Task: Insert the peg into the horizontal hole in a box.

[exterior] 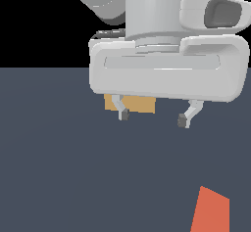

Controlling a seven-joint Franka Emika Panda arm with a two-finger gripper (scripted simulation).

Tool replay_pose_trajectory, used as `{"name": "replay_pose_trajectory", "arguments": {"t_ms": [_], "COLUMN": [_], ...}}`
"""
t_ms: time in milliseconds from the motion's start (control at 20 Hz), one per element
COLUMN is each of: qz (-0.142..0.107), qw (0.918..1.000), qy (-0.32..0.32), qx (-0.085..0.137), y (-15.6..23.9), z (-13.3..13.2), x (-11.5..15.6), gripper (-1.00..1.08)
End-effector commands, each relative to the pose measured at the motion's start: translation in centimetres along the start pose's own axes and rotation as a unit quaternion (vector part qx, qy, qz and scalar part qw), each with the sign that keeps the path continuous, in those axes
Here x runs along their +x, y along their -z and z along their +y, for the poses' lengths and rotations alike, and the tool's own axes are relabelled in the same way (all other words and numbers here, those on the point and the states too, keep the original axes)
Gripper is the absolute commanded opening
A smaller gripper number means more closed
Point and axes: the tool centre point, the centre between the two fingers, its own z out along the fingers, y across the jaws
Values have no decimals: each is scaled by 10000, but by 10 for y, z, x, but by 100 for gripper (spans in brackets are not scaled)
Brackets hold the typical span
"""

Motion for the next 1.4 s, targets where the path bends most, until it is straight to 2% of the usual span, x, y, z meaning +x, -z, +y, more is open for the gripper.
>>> {"name": "replay_pose_trajectory", "arguments": {"t_ms": [0, 300, 550, 700, 1000, 1350], "qz": [-21, -44, -51, -51, -56, -50], "qw": [9990, 9913, 9844, 9822, 9822, 9819], "qy": [-455, -1319, -1759, -1878, -1879, -1895], "qx": [-6, -16, -19, -19, -14, -17], "y": [-13, -35, -47, -50, -54, -86], "z": [14, 31, 33, 33, 32, 31], "x": [-44, -130, -175, -186, -187, -188], "gripper": [100, 100, 100, 100, 100, 100]}}
